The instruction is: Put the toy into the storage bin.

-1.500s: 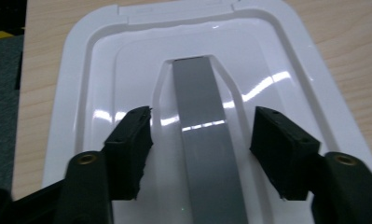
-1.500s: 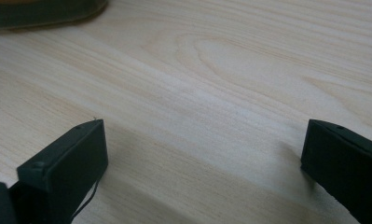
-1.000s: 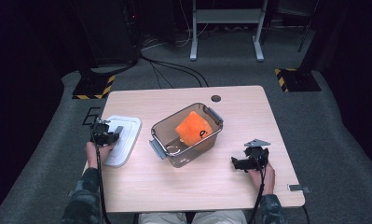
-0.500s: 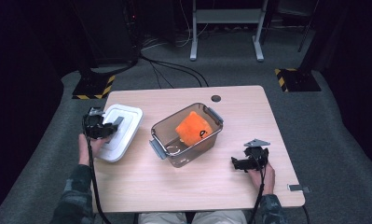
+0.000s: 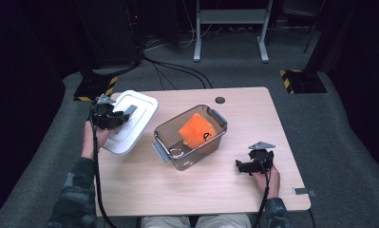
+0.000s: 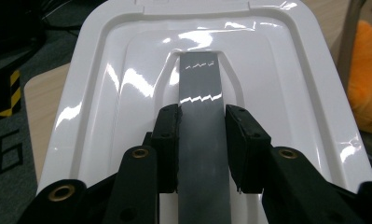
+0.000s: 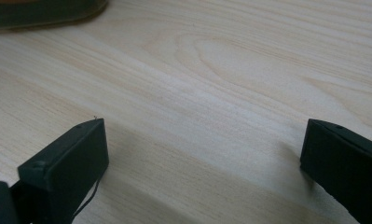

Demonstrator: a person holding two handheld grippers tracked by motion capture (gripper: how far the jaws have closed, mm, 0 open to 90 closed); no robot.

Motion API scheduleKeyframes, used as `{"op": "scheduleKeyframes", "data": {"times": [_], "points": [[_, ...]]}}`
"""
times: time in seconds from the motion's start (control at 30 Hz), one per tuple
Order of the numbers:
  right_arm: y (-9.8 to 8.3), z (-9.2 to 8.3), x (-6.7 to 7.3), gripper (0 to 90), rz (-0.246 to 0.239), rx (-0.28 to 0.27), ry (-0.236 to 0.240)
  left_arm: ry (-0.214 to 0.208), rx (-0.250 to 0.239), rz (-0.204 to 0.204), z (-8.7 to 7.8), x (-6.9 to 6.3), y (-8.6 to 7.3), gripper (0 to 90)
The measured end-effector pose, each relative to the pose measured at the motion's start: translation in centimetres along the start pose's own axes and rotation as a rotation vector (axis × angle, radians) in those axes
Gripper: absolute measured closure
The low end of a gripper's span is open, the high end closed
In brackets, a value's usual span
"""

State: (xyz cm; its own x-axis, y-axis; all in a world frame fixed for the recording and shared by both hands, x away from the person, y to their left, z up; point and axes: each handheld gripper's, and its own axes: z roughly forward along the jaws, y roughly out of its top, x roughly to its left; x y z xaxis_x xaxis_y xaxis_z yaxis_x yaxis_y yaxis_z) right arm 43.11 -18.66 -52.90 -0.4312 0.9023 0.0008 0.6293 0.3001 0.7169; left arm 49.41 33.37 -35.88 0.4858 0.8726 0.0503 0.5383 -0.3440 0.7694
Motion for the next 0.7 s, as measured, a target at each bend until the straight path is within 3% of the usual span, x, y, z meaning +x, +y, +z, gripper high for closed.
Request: {"op": "scheduleKeyframes", "data": {"times": [0.47,0.53,0.7], "points": [[0.0,0.0,0.0,0.1,0.001,0.0,0.0,-0.09,-0.014,0.104,0.6,-4.5,4.0,66.2],[0.0,0.0,0.0,0.1,0.002,0.0,-0.001,-0.111,-0.008,0.137,1.0,-5.7,4.7,66.2],[0.0,0.0,0.0,0.1,0.001,0.0,-0.003,-0.144,-0.005,0.166,2.1,-7.8,5.6,66.2]]}}
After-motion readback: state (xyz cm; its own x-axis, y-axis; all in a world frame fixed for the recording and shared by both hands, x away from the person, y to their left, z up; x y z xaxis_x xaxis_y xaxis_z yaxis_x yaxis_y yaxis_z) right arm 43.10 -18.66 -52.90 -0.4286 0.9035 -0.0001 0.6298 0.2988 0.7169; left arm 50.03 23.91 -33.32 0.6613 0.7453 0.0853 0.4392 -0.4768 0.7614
